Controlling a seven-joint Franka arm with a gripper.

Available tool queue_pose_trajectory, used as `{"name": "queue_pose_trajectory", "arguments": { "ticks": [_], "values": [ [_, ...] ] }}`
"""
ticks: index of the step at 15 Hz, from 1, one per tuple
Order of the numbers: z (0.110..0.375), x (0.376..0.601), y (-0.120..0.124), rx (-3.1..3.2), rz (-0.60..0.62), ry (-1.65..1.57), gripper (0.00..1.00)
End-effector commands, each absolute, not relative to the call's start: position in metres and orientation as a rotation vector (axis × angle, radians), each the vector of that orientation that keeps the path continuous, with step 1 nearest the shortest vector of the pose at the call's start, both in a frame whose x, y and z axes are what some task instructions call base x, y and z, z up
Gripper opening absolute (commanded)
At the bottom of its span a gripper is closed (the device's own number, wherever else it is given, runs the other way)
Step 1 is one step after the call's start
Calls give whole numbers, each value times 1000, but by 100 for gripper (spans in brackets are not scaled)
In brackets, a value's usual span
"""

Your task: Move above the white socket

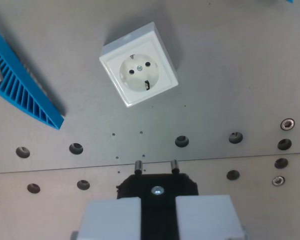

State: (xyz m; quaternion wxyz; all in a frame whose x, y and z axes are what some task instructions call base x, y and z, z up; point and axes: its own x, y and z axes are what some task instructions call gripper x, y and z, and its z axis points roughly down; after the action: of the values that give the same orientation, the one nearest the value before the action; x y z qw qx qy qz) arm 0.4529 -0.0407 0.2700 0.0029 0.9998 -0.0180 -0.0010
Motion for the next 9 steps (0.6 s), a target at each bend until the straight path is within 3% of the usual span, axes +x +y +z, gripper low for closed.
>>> {"name": "queue_pose_trajectory", "arguments": {
  "ticks": [1,9],
  "values": [
    [270,453,-41,3135,-2,-56,0],
    [269,453,-41,3136,-2,-32,0]
  ]
}}
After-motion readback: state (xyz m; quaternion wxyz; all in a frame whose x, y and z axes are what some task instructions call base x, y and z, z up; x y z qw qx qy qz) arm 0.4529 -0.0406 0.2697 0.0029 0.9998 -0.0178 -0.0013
